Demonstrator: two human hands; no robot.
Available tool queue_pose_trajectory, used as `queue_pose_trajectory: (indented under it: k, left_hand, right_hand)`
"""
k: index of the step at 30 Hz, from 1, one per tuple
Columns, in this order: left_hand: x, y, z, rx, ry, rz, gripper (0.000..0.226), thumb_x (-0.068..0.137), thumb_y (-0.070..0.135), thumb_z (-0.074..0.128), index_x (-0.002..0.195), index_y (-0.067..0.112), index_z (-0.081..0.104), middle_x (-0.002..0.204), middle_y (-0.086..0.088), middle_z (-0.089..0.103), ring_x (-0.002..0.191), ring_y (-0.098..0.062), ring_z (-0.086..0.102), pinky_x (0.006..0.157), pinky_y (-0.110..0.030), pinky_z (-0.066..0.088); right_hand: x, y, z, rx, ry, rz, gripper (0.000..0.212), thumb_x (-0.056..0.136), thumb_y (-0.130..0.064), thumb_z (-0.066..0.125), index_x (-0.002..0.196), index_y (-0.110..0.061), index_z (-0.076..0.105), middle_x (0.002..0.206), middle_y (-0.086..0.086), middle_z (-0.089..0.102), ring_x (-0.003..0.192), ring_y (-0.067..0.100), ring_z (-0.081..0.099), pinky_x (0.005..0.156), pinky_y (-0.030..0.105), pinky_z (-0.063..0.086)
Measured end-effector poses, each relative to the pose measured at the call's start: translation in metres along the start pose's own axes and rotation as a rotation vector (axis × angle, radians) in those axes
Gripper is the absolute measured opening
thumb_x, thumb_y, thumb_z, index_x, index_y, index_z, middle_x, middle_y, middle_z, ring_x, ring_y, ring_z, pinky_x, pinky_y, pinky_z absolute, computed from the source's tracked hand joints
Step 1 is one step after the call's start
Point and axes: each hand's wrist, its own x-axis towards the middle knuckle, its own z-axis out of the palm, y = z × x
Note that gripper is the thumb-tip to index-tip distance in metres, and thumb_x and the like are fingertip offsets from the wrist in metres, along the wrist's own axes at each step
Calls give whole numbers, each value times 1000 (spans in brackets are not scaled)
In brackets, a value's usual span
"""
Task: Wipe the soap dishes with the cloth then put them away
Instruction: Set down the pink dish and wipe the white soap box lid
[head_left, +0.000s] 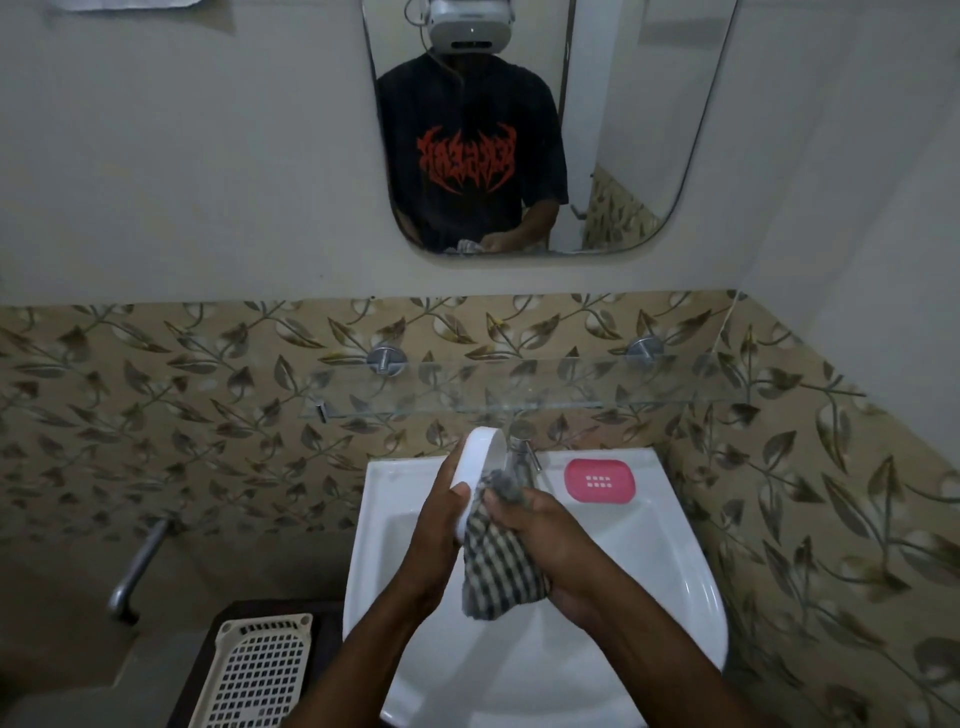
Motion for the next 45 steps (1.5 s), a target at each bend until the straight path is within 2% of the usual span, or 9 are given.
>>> queue_pose_trajectory:
  k: [7, 13, 16, 22, 25, 30, 35, 42, 45]
  left_hand:
    - [-9, -9, -3, 271, -163, 85, 57, 86, 34, 46, 138, 47, 29, 137, 36, 35, 118, 24, 42, 90, -5, 44]
    - [0, 6, -15, -278, 31, -350, 49, 92, 50, 43, 123, 16, 62, 122, -15, 66, 109, -30, 64, 87, -40, 56]
    - [-4, 9, -18, -445, 33, -422, 50, 92, 45, 47, 94, 5, 78, 99, -18, 74, 84, -28, 73, 75, -37, 60]
    - [-2, 4, -16, -574, 35, -415, 53, 87, 46, 51, 118, 6, 66, 115, -19, 70, 93, -30, 71, 82, -44, 58]
    - [6, 3, -14, -671, 82, -386, 63, 76, 47, 66, 124, 5, 62, 115, -20, 69, 90, -30, 72, 78, -46, 60]
    - [22, -3, -29, -884, 100, -344, 106, 19, 34, 100, 114, 2, 66, 105, -21, 71, 85, -34, 72, 70, -51, 60]
    - [8, -1, -12, -895, 36, -390, 46, 83, 40, 68, 102, -2, 74, 102, -20, 73, 83, -31, 74, 70, -46, 61]
    - [15, 15, 1, -911, 33, -361, 40, 62, 27, 89, 87, -2, 76, 86, -18, 75, 71, -29, 74, 56, -40, 61]
    - [18, 20, -8, -984, -46, -382, 98, 25, 22, 101, 112, -2, 65, 98, -24, 70, 77, -37, 73, 59, -50, 60]
  right_hand:
    - [11, -6, -6, 169, 146, -50, 45, 70, -42, 80, 105, -16, 71, 98, 8, 76, 94, 28, 71, 91, 47, 55]
    - [13, 6, -23, 151, -62, -58, 31, 87, -32, 70, 114, -15, 67, 110, 12, 73, 104, 33, 68, 94, 51, 53]
    - [17, 17, -27, -13, 13, -127, 25, 89, -33, 68, 109, -18, 71, 108, 4, 74, 105, 26, 68, 96, 47, 52]
    - [19, 24, -20, -211, 521, -351, 6, 87, -29, 70, 92, -29, 67, 85, -16, 70, 83, 3, 66, 69, 15, 51]
    - [9, 24, -7, -339, 446, -475, 43, 86, -5, 68, 101, -45, 63, 93, -30, 62, 84, -4, 63, 72, 0, 42]
    - [-8, 48, 8, -557, 291, -727, 54, 80, -4, 52, 120, -38, 65, 109, -22, 63, 95, -5, 62, 84, 17, 50]
    - [-4, 18, 1, -624, 368, -767, 60, 69, -4, 55, 118, -38, 63, 115, -13, 63, 103, 2, 61, 87, 8, 44]
    - [3, -12, 1, -657, 416, -754, 49, 75, -11, 58, 119, -31, 67, 116, -6, 67, 104, 7, 60, 86, 3, 40]
    - [-22, 11, 21, -643, 357, -805, 69, 69, -5, 59, 125, -44, 52, 115, -17, 60, 101, 6, 63, 82, 17, 52]
